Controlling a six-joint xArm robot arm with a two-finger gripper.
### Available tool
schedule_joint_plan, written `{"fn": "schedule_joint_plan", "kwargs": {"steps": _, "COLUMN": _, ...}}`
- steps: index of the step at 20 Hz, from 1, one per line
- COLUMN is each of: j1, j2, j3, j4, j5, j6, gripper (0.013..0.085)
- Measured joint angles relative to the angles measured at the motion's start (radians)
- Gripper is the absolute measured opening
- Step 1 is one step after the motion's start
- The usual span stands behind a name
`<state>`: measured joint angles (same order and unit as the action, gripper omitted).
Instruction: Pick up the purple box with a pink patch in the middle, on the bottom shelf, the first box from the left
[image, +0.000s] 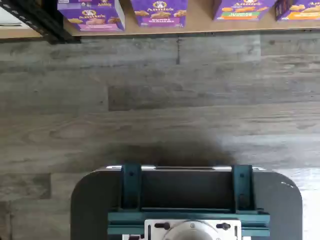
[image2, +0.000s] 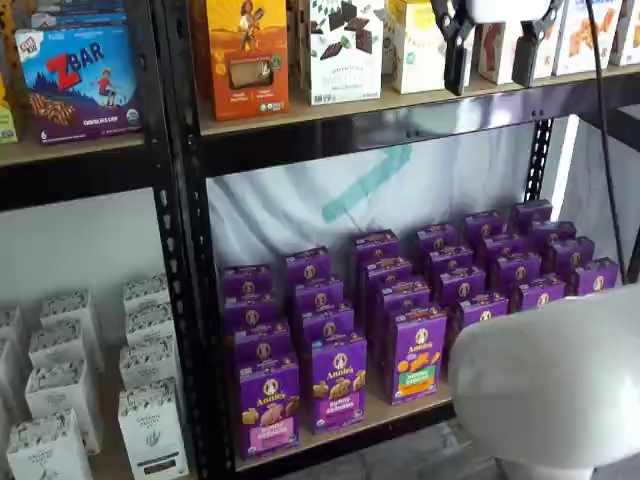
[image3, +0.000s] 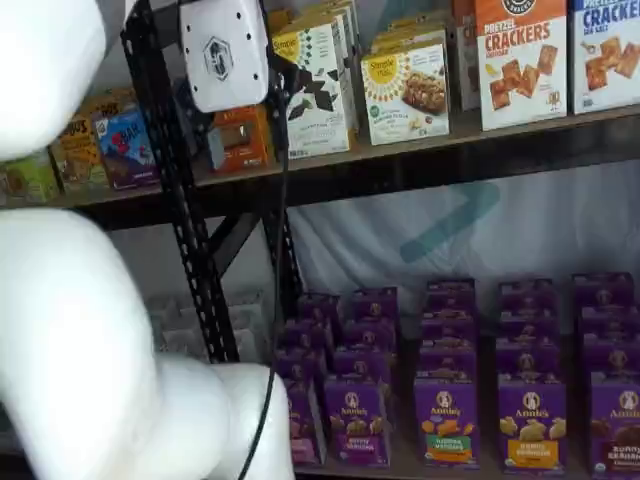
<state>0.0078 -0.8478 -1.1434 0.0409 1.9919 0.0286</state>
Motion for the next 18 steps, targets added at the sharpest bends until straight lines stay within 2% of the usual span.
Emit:
{"fn": "schedule_joint_plan", "kwargs": {"steps": 2, "j1": -0.049, "j2": 0.008, "j3": -0.006, "j4": 0.054, "j5": 0.015, "j6": -0.023, "gripper": 0.0850}}
{"fn": "schedule_joint_plan", "kwargs": {"steps": 7, "j1": -0.055, "j2": 0.009, "j3": 0.002, "j4": 0.068, "j5": 0.015, "j6": -0.027, "gripper": 0.0850}}
{"fn": "schedule_joint_plan", "kwargs": {"steps": 11, "j1": -0.017, "j2": -0.002, "j3": 0.035, "j4": 0.030, "j5": -0.017, "j6": -0.007, "gripper": 0.0850}}
{"fn": "schedule_joint_plan", "kwargs": {"steps": 18, "j1": 0.032, "j2": -0.035, "j3": 0.163, "j4": 0.021, "j5": -0.139, "j6": 0.033, "gripper": 0.0850}}
